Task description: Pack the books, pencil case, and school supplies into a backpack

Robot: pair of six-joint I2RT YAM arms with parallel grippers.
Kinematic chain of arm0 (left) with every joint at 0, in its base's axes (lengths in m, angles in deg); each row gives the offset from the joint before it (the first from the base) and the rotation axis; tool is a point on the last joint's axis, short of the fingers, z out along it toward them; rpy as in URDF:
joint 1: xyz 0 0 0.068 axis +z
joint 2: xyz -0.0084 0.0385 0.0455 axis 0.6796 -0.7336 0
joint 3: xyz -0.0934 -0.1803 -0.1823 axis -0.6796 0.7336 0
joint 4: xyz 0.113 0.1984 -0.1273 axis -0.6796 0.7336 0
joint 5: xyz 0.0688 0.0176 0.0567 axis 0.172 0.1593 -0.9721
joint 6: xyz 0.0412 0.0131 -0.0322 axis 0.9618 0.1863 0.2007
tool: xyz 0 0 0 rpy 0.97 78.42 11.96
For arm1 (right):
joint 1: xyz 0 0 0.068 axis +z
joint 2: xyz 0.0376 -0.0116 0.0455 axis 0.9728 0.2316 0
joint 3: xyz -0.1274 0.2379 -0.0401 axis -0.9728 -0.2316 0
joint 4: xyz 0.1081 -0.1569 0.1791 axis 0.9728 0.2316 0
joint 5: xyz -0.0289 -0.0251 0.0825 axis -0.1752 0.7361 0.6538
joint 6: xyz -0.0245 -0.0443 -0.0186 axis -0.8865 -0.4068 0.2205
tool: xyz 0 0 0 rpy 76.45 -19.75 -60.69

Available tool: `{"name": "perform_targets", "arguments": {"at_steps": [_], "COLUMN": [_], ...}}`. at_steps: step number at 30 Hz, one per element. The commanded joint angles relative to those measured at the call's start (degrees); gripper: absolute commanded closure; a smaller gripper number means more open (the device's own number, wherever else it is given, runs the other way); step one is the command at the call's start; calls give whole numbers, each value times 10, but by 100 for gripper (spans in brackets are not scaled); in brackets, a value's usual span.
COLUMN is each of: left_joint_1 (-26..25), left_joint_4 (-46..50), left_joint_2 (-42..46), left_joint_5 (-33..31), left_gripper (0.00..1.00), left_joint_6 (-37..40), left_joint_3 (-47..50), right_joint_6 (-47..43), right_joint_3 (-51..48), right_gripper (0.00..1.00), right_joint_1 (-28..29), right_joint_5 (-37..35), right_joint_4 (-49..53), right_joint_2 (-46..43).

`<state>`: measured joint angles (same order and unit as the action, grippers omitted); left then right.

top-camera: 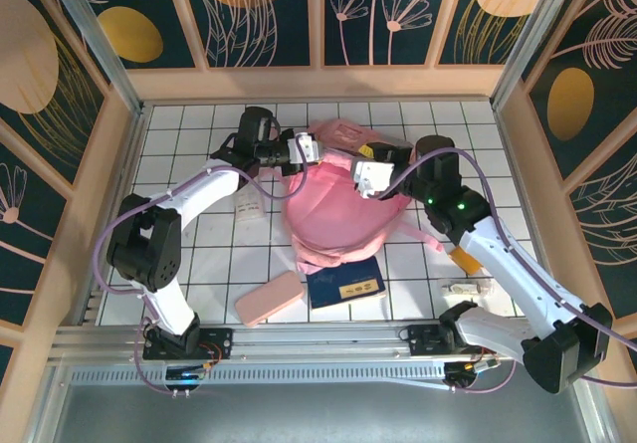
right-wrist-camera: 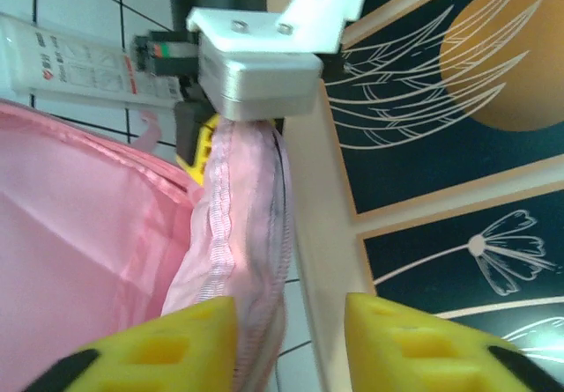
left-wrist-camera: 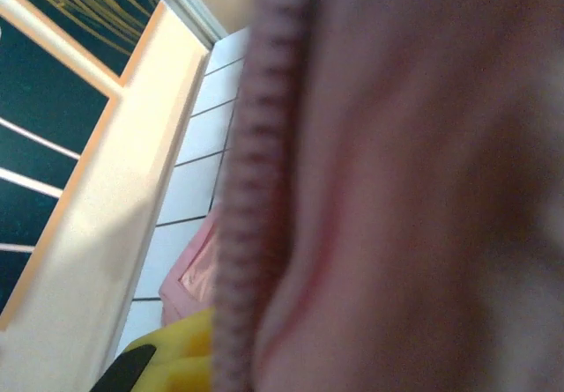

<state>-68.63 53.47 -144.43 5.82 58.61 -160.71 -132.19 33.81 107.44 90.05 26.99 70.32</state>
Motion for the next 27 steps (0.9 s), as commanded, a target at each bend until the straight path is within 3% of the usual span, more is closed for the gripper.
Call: {"name": "perform_targets", "arguments": {"at_steps": [1,2,5,10,13,17,22,27], "left_joint_1": [2,2,2,1,1,1,0,0], "left_joint_4": [-92,-108,-137,-169,-170,-176,-187,-212], "left_joint_2": [11,14,18,22,22,21,22,22], "left_joint_5": [-37,-52,-100,-114,-184,-280,-347,-313], "left_gripper": [100,100,100,100,100,100,100,100], "left_joint_6": [-50,-60,-86,-106,-147,-185,-212,-233], "left_joint_3": [-19,-17,-17,-7,-25,-50,-33,-4], "right_joint_6": [24,45,151,313,420,450,560,740], "right_joint_3": [-11,-22,-84,-144,-111,-87,-40,-31], "right_gripper": [35,23,5,1,4,5,2,1], "right_joint_1": [38,44,45,9,-50,-57,-71,-70], "right_joint_5": [-9,-25,-106,-319,-262,-166,-209,-279], "right_joint_4": [66,64,-22,-229,-234,-239,-239,-168], "right_joint_2": [-6,-5,2,51,71,94,132,108]}}
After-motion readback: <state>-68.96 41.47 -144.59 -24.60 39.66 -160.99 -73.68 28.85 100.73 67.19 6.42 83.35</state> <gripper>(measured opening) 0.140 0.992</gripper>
